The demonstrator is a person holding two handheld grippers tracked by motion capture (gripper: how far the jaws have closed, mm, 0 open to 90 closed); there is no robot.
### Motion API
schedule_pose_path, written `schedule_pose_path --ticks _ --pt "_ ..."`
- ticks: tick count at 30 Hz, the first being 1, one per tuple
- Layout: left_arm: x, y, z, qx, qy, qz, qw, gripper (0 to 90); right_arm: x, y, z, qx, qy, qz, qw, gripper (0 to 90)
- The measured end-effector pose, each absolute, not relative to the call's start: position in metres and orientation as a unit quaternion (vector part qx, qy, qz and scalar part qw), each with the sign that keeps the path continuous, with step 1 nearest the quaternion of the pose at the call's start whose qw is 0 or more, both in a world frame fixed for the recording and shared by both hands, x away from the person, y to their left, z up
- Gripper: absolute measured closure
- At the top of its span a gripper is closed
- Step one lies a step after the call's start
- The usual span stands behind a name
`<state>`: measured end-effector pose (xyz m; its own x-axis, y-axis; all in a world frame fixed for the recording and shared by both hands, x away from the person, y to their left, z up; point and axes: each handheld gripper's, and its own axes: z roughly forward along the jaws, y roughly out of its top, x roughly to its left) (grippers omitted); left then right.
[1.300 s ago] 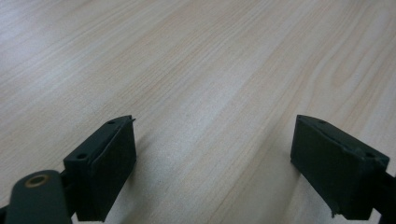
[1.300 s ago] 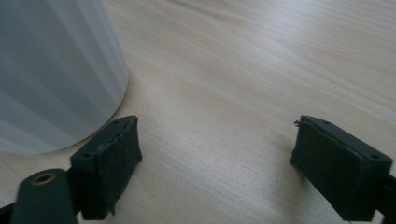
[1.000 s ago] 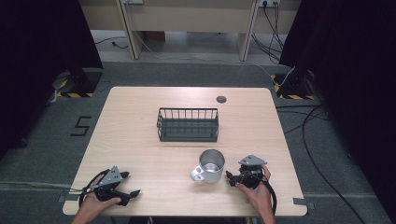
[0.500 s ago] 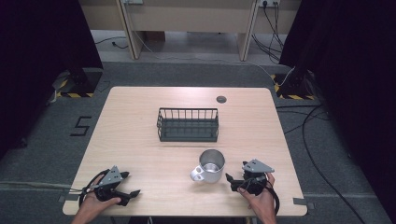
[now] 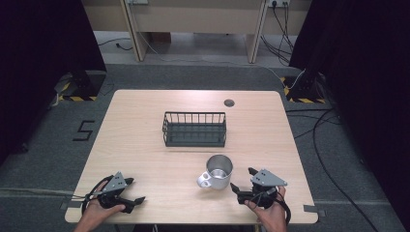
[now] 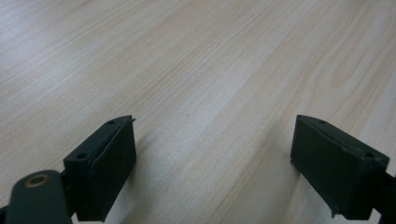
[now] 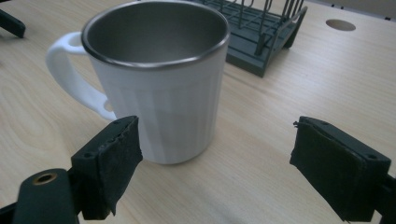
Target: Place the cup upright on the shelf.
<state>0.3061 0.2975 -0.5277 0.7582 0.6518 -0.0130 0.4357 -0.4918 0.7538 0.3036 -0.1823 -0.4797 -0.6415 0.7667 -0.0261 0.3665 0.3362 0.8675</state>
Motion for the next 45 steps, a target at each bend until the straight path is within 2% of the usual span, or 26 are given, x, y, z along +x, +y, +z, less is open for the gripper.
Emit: schedule_pose_path --ticks 18,28,35,42,43,44,45 --pt "0.306 0.297 -0.528 0.852 0.319 0.139 0.391 13.6 0.299 -0.171 -0.462 0.316 0.785 0.476 0.24 15.9" --pt "0.306 0.298 -0.528 0.852 0.319 0.138 0.39 13.6 0.295 -0.165 -0.453 0.292 0.785 0.489 0.243 22.2" --pt "0.306 0.297 -0.528 0.852 0.319 0.139 0.391 13.6 0.291 -0.158 -0.448 0.262 0.792 0.5 0.233 33.7" --pt "0.306 0.298 -0.528 0.852 0.319 0.138 0.391 13.6 0.291 -0.149 -0.446 0.227 0.804 0.504 0.222 40.6" --pt "0.306 0.297 -0.528 0.852 0.319 0.139 0.392 13.6 0.293 -0.146 -0.447 0.221 0.806 0.504 0.218 44.2" --pt "0.306 0.297 -0.528 0.852 0.319 0.139 0.392 13.6 0.293 -0.146 -0.447 0.221 0.806 0.504 0.218 44.2" --pt "0.306 0.298 -0.528 0.852 0.319 0.138 0.39 13.6 0.294 -0.142 -0.447 0.209 0.809 0.504 0.218 49.2"
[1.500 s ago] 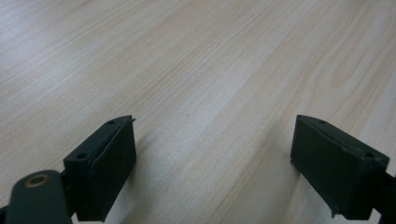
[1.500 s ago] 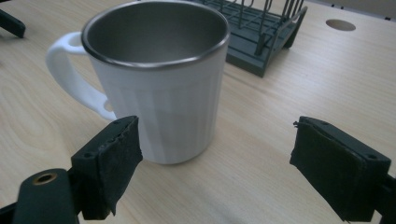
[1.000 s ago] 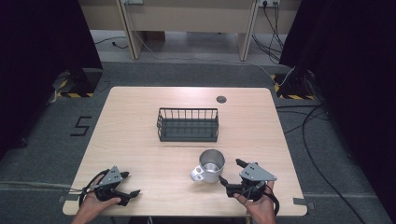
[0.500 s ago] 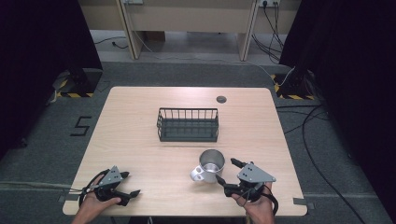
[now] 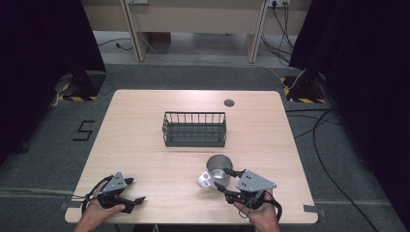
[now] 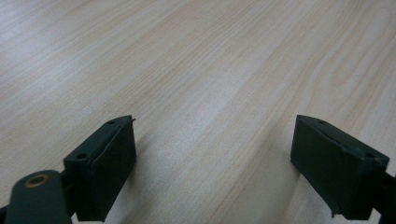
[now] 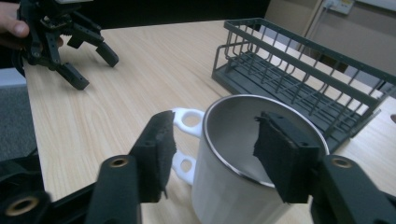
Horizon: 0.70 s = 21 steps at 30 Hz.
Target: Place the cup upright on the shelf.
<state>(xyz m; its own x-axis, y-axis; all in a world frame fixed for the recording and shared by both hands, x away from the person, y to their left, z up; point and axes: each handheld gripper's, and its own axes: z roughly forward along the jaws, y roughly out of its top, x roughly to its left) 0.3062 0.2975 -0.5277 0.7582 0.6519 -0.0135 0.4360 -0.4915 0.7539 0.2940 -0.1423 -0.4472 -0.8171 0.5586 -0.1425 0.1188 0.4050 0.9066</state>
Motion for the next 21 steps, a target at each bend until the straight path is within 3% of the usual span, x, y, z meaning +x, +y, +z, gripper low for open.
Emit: schedule_pose_path --ticks 4,8,14,21 --pt "0.306 0.297 -0.528 0.852 0.319 0.139 0.392 13.6 0.296 -0.135 -0.449 0.192 0.818 0.495 0.222 54.9" --pt "0.306 0.297 -0.528 0.852 0.319 0.139 0.392 13.6 0.3 -0.126 -0.453 0.176 0.826 0.488 0.219 69.5" --pt "0.306 0.297 -0.528 0.852 0.319 0.139 0.392 13.6 0.308 -0.12 -0.458 0.176 0.831 0.478 0.224 83.2" --pt "0.306 0.297 -0.528 0.852 0.319 0.139 0.392 13.6 0.312 -0.113 -0.461 0.193 0.826 0.481 0.221 84.2"
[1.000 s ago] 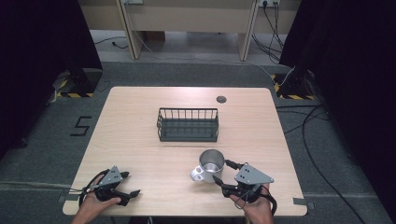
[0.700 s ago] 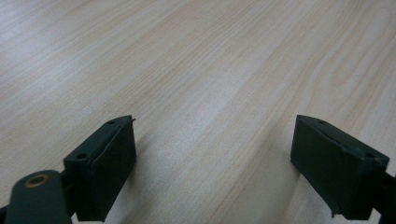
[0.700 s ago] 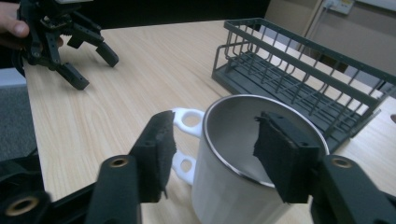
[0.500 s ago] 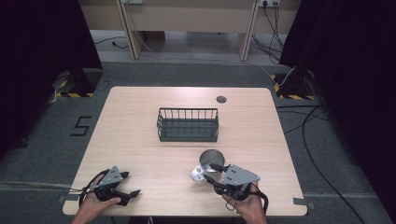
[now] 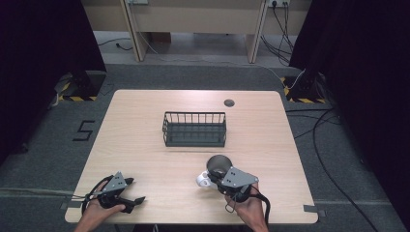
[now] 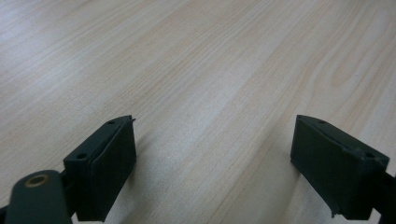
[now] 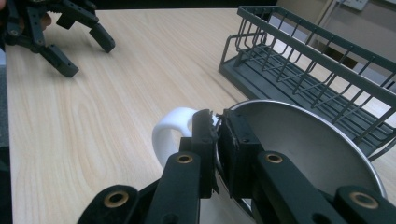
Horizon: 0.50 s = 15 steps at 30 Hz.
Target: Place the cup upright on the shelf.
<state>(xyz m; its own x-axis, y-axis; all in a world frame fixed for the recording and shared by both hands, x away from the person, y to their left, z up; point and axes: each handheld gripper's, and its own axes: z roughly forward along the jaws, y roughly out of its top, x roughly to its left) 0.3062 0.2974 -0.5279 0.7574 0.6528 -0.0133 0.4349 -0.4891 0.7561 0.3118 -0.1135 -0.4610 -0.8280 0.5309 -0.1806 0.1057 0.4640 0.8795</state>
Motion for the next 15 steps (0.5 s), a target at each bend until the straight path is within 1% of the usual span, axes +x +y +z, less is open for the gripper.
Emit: schedule_pose_path --ticks 3,5,6,7,8,9,12,15 --pt "0.306 0.297 -0.528 0.852 0.319 0.139 0.391 13.5 0.314 -0.106 -0.461 0.207 0.822 0.482 0.221 83.2" --pt "0.306 0.297 -0.528 0.852 0.319 0.139 0.391 13.5 0.317 -0.099 -0.461 0.225 0.818 0.481 0.22 81.1" --pt "0.306 0.297 -0.528 0.852 0.319 0.139 0.391 13.6 0.318 -0.095 -0.461 0.233 0.818 0.478 0.22 77.7" --pt "0.306 0.297 -0.528 0.852 0.319 0.139 0.391 13.5 0.321 -0.089 -0.462 0.241 0.82 0.47 0.222 72.2" --pt "0.306 0.298 -0.528 0.853 0.319 0.139 0.39 13.5 0.322 -0.087 -0.463 0.252 0.818 0.467 0.223 69.8" --pt "0.306 0.298 -0.528 0.853 0.319 0.139 0.39 13.5 0.322 -0.087 -0.463 0.252 0.818 0.467 0.223 69.8" --pt "0.306 0.297 -0.528 0.852 0.319 0.139 0.391 13.6 0.32 -0.087 -0.463 0.26 0.815 0.466 0.226 61.0" --pt "0.306 0.297 -0.528 0.852 0.319 0.139 0.391 13.5 0.316 -0.093 -0.456 0.253 0.81 0.479 0.227 56.6"
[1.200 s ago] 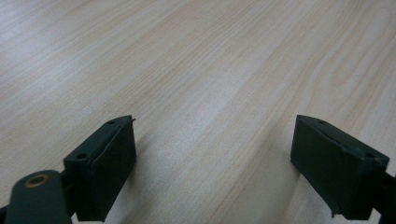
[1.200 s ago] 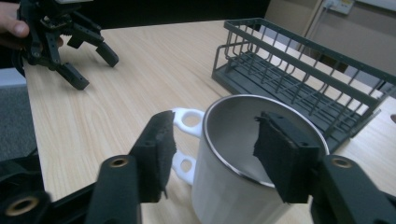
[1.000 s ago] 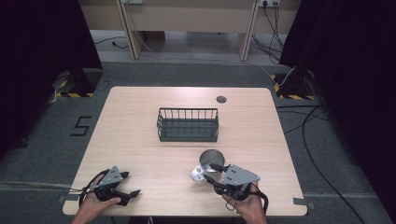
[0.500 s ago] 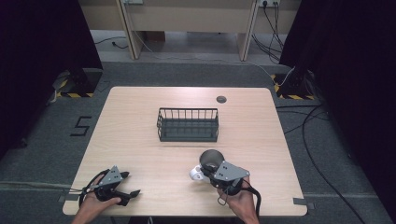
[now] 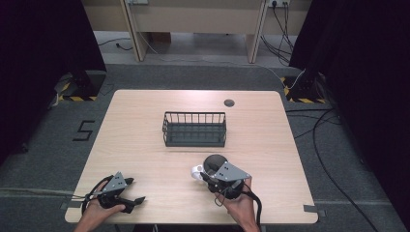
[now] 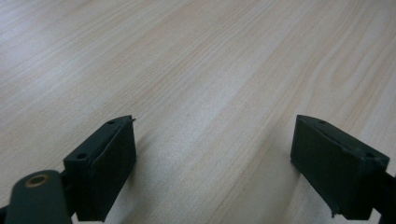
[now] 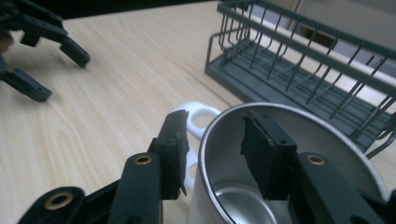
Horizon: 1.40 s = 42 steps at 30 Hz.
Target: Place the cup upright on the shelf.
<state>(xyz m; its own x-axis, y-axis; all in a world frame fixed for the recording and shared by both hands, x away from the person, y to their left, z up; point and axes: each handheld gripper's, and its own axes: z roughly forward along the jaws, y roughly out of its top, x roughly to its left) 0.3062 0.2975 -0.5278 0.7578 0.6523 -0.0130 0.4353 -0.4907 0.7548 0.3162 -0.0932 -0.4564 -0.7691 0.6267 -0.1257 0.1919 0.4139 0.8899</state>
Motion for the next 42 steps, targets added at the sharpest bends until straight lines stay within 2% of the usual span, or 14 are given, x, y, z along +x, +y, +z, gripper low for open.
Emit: schedule_pose_path --ticks 1,2,4,5,7,9,10,11,12,23,33,42 --pt "0.306 0.297 -0.528 0.852 0.319 0.139 0.391 13.5 0.316 -0.093 -0.456 0.253 0.81 0.479 0.227 56.6" --pt "0.306 0.297 -0.528 0.852 0.319 0.139 0.391 13.5 0.313 -0.099 -0.45 0.246 0.803 0.491 0.232 51.4" --pt "0.306 0.297 -0.528 0.852 0.319 0.139 0.391 13.5 0.312 -0.102 -0.447 0.244 0.801 0.496 0.23 48.3" --pt "0.306 0.297 -0.528 0.852 0.319 0.139 0.391 13.5 0.311 -0.107 -0.444 0.245 0.794 0.504 0.235 39.9" --pt "0.306 0.297 -0.528 0.852 0.319 0.139 0.391 13.5 0.311 -0.108 -0.444 0.247 0.792 0.506 0.236 36.8" --pt "0.306 0.297 -0.528 0.852 0.319 0.139 0.391 13.5 0.312 -0.111 -0.446 0.248 0.792 0.505 0.237 29.5" --pt "0.306 0.297 -0.528 0.852 0.319 0.139 0.391 13.5 0.313 -0.113 -0.448 0.253 0.789 0.507 0.239 20.4" --pt "0.306 0.297 -0.528 0.852 0.319 0.139 0.391 13.5 0.313 -0.113 -0.448 0.253 0.789 0.507 0.239 20.4" --pt "0.306 0.297 -0.528 0.852 0.319 0.139 0.391 13.5 0.315 -0.114 -0.45 0.267 0.784 0.507 0.24 15.1" --pt "0.306 0.297 -0.528 0.852 0.319 0.139 0.391 13.5 0.319 -0.126 -0.456 0.28 0.771 0.515 0.248 15.1" --pt "0.306 0.297 -0.528 0.852 0.319 0.139 0.391 13.5 0.322 -0.135 -0.467 0.305 0.76 0.533 0.213 14.6" --pt "0.306 0.297 -0.528 0.852 0.319 0.139 0.391 13.5 0.333 -0.126 -0.48 0.309 0.753 0.543 0.205 5.7"
